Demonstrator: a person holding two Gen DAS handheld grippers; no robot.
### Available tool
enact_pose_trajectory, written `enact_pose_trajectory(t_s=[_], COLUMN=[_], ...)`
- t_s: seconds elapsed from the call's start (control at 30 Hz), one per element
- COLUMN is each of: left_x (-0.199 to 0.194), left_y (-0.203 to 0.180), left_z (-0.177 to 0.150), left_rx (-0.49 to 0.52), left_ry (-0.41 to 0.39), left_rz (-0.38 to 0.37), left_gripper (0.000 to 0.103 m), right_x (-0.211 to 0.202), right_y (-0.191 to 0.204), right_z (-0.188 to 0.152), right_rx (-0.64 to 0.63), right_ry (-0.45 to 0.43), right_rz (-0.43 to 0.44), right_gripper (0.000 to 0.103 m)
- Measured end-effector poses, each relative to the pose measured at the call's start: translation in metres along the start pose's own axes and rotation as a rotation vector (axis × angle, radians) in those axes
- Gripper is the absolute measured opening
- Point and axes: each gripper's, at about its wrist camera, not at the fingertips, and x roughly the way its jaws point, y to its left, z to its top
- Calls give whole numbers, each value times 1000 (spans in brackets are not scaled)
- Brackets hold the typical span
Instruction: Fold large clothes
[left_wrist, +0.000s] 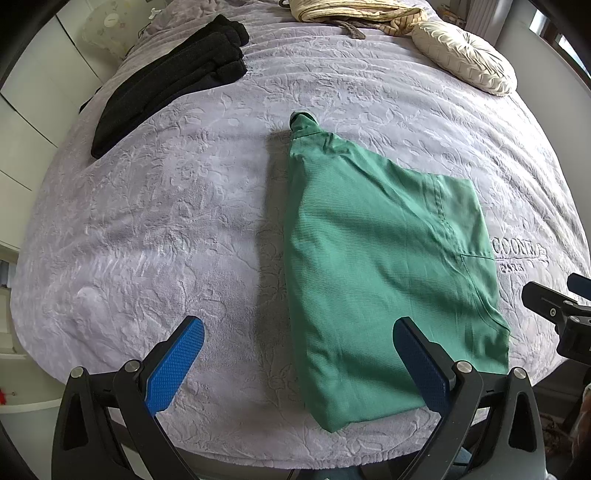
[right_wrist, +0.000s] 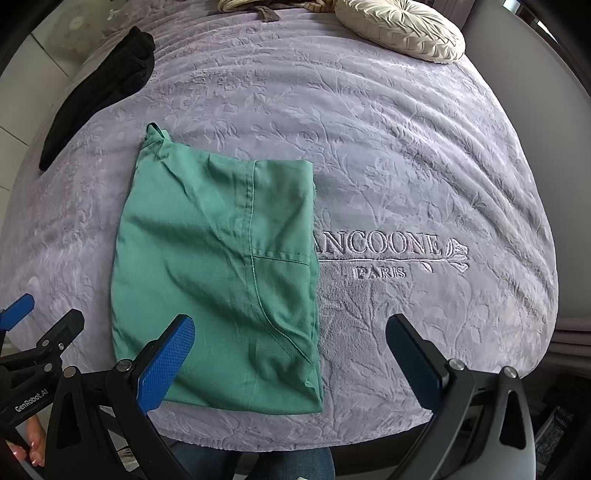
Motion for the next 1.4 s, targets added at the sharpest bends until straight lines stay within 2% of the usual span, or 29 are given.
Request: enact_pose_trajectory(t_s=[1.4], left_x=[2], left_y=[-2], left_z=[1], left_rx=[19], left_ry=[9], left_rz=[9], left_gripper=[103], right_x=[2], right_y=[1], right_z=[-2], right_rx=[8], right_ry=[7], right_rz=[5], right_gripper=[103])
